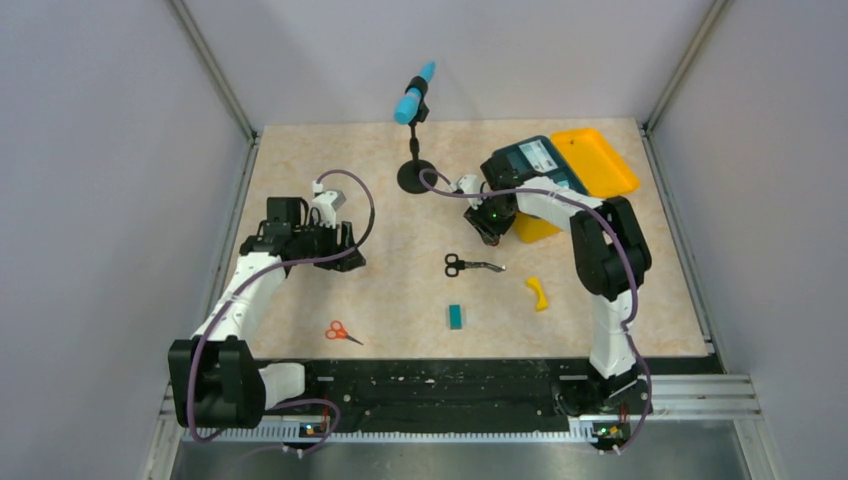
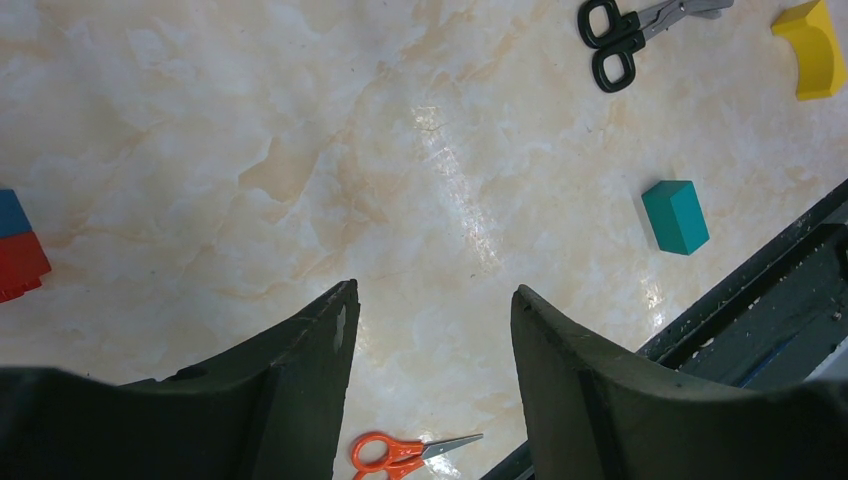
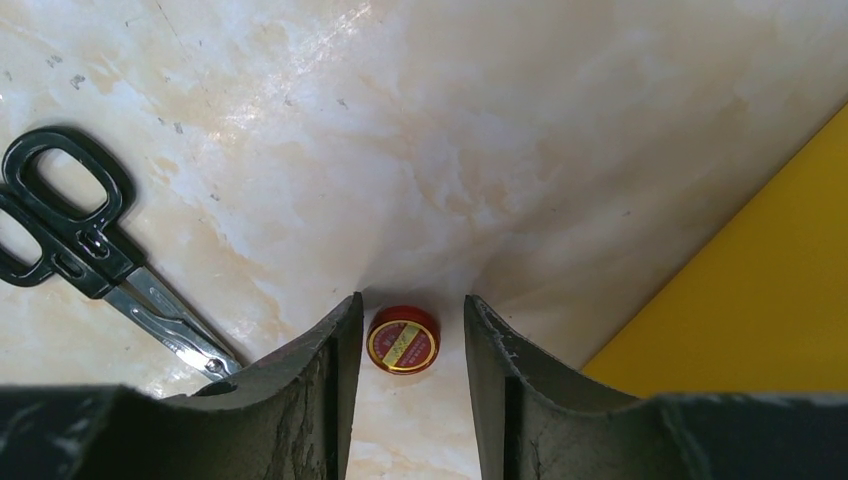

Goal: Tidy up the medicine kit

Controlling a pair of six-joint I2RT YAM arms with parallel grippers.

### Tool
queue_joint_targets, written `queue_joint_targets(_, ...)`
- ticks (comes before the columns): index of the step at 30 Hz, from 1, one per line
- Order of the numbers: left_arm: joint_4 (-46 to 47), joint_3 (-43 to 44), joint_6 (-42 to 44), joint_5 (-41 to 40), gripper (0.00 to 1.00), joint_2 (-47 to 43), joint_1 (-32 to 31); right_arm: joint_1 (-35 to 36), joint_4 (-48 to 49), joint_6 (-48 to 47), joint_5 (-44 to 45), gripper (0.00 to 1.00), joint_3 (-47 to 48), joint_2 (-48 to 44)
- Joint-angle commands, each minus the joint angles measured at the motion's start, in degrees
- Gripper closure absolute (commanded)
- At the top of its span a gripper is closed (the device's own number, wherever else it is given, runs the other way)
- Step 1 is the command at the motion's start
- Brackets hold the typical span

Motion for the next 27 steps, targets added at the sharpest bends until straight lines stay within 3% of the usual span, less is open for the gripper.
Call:
queue_joint_targets(1,2.0,1.1,0.3,1.4,0.38,0.1,0.2,-0.2,-4.7,0.6,0.4,0.59,-2.1,-1.9)
queue_joint_targets(6,2.4,0.4,0.3,1.5,0.38,-0.2,0.2,-0.1,-5.2,-0.2,0.2,0.62,-3.7,-3.1)
queue_joint_targets(17,3.0,-0.1,0.0,1.5,0.38,-0.6,0.2,0.0,-6.0,-0.4,-0.5,0.79,-1.4,-2.8)
queue_joint_targets(27,3.6,0.1,-1.2,2.1,0.38,0.2,0.2,-2.7,-18.0,0.5,-5.5,0.82,11.5,-19.0)
